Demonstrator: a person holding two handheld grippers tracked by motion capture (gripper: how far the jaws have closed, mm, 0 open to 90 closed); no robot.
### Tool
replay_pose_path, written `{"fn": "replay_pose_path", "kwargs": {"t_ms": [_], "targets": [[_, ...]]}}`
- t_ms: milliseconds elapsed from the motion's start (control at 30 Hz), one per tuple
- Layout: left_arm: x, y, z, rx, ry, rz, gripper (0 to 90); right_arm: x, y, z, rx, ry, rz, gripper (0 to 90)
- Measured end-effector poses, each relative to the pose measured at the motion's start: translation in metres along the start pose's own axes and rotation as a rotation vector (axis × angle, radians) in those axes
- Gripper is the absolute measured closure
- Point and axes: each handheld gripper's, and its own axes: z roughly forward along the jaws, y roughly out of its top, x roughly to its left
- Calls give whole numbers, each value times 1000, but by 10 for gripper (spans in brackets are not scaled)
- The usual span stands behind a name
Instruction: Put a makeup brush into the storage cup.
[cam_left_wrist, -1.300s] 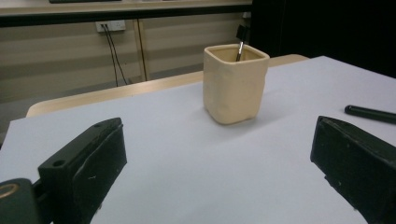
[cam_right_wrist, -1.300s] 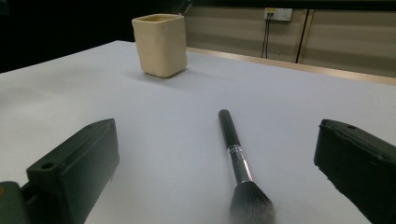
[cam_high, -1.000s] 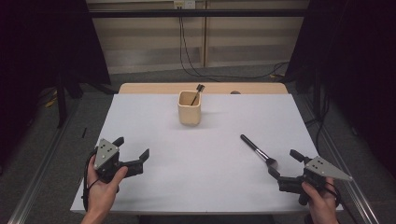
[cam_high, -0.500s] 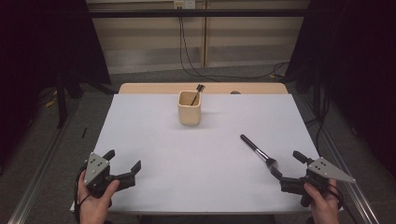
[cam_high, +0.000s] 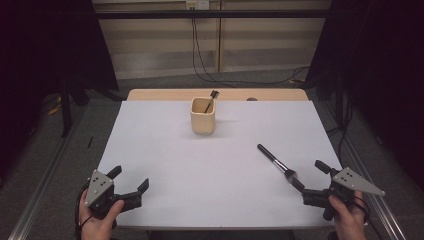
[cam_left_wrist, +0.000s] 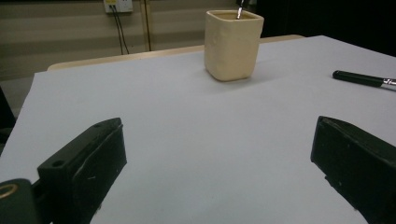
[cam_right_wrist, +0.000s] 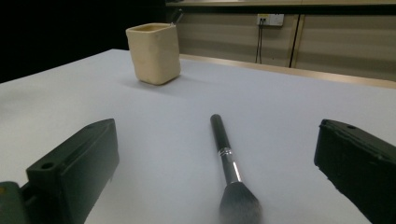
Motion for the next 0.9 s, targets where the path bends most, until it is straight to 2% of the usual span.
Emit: {"fn": "replay_pose_path", "kwargs": {"t_ms": [233, 367, 533, 700, 900], "targets": [[6, -2, 3, 9, -1, -15, 32, -1, 12, 6, -22, -12, -1, 0], [9, -2, 2, 8, -2, -14, 32, 1, 22, 14, -29, -8, 22, 0], [10, 0, 2, -4, 18, -16, 33, 4, 30, 26, -4, 25, 9, 0], [8, 1, 0, -3, 15, -3, 32, 2, 38, 38, 4, 52, 12, 0], [8, -1, -3, -4, 22, -3, 32, 1, 39, 45, 21, 55, 14, 3]]}}
